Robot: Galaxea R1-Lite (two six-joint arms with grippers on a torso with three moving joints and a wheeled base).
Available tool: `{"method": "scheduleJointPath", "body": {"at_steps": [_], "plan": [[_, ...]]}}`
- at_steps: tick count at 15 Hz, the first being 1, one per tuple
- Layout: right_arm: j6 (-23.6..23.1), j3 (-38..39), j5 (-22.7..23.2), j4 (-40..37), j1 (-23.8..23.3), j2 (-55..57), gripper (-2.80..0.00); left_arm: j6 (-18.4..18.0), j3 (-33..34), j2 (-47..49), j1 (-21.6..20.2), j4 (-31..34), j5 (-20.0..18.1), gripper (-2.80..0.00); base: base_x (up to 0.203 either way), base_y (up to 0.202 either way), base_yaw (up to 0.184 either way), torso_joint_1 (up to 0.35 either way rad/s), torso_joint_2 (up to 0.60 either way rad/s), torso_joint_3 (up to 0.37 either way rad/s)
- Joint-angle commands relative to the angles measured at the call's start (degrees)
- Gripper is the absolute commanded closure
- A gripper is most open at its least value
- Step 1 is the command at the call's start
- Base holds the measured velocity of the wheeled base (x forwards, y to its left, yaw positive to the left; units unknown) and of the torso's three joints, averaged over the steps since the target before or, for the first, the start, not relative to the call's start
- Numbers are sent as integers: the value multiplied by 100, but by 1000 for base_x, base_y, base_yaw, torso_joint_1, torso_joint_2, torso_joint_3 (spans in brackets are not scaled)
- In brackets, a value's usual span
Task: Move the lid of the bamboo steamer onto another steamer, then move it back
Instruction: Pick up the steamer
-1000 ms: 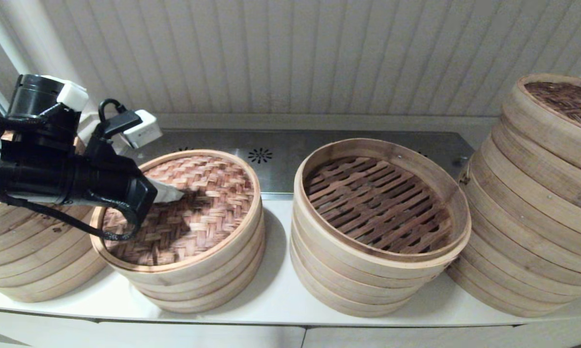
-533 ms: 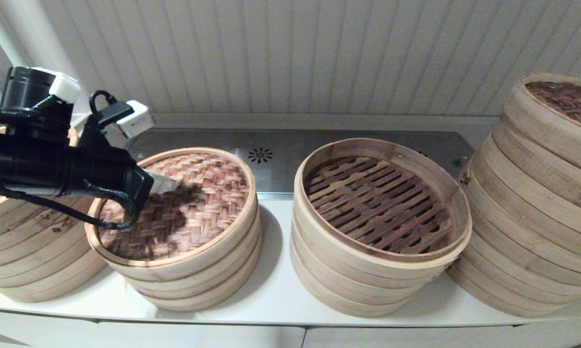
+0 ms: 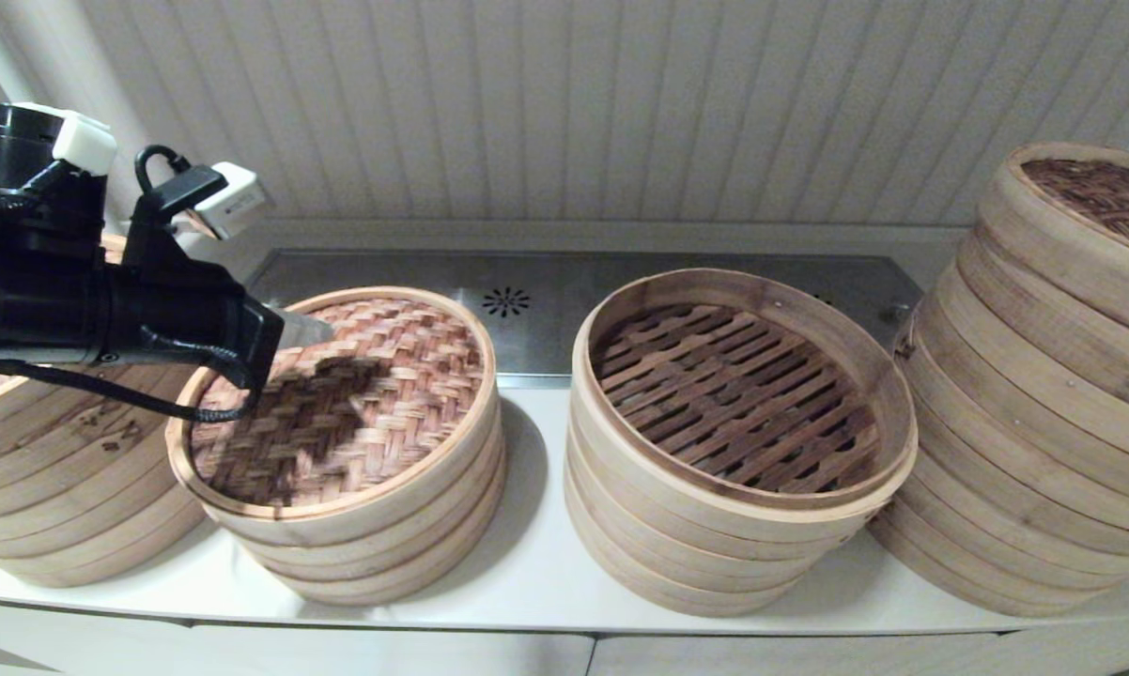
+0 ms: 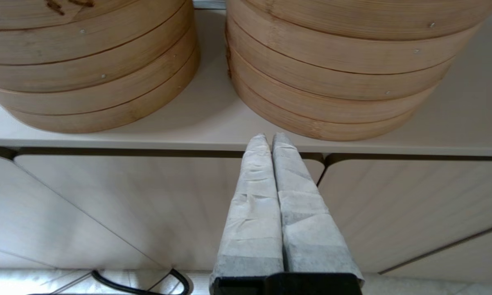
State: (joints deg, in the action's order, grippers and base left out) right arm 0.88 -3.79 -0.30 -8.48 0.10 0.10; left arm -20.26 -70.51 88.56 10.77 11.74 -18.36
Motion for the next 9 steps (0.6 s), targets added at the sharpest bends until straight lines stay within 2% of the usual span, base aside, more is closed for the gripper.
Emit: {"method": "scheduleJointPath", "body": {"at_steps": [1,5,6,9], "plan": [[0,1,-5,-4,8,8,0,-13,20,3,4,13,-19,0,0,0,0,0,0,0],[0,1,4,-4,8,8,0,30,37,-23,4,21,-10,0,0,0,0,0,0,0],[0,1,-1,-4,8,8,0,30,37,-32,4,21,-10,-280,0,0,0,0,0,0],[0,1,1,-18,8,8,0,-16,91,-29,4,50,-71,-280,0,0,0,0,0,0]]}}
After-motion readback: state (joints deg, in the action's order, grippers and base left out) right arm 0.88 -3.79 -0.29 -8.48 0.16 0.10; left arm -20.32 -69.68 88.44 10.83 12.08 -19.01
